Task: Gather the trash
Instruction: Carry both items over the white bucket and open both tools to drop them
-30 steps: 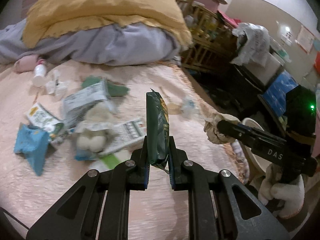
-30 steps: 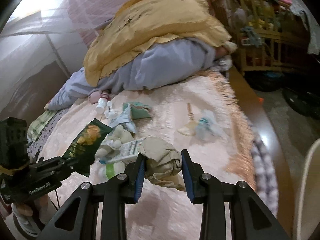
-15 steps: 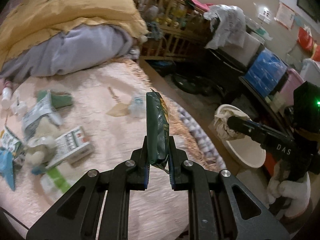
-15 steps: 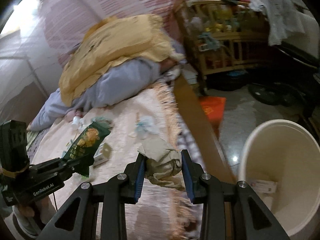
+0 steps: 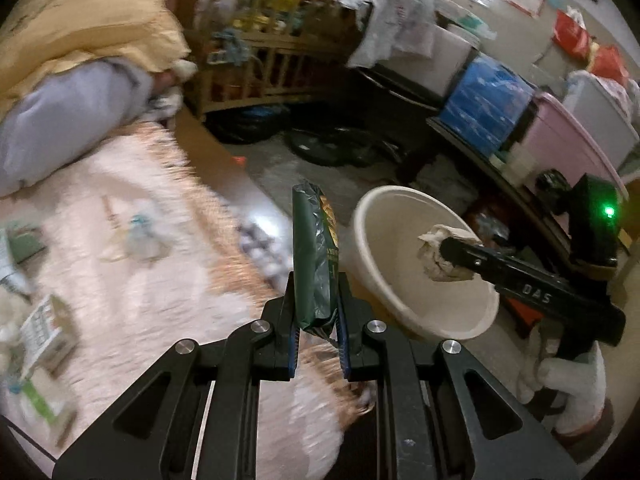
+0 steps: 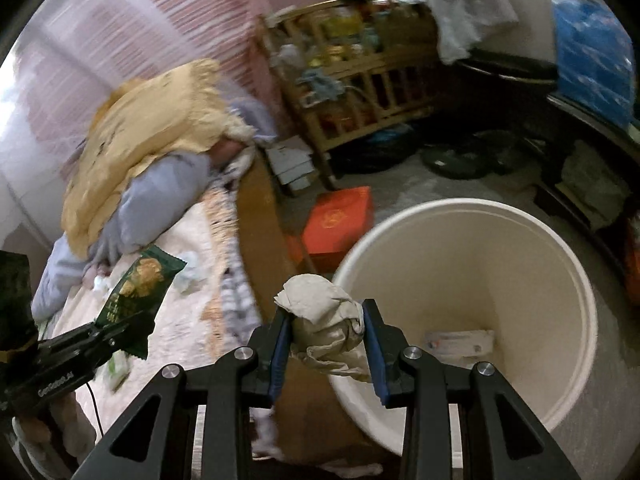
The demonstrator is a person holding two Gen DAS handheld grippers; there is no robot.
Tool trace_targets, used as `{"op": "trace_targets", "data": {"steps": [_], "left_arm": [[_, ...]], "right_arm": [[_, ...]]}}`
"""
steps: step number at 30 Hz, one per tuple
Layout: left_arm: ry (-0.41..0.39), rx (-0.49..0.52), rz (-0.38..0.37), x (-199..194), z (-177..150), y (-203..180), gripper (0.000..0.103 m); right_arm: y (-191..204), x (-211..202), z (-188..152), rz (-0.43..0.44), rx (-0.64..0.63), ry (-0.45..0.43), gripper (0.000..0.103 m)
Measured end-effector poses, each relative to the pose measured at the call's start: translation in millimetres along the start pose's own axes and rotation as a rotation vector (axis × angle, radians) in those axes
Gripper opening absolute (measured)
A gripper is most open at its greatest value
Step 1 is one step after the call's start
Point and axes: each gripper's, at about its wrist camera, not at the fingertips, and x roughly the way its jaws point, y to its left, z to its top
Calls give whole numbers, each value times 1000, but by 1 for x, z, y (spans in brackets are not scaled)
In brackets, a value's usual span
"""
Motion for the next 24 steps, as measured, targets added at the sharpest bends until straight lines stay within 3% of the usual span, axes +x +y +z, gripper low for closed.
{"op": "trace_targets", "data": {"steps": [8,19,24], "left_arm": [[56,55,-98,40,12,-43,13],[129,40,-173,85,21,-59,13],[135,46,-207,96,25,-65,14]], "right_arm": [[-45,1,-4,-50,87,14,33],[-82,10,-12,-95,156,44,33],[-92,16,-12,-122,192,70,40]]}}
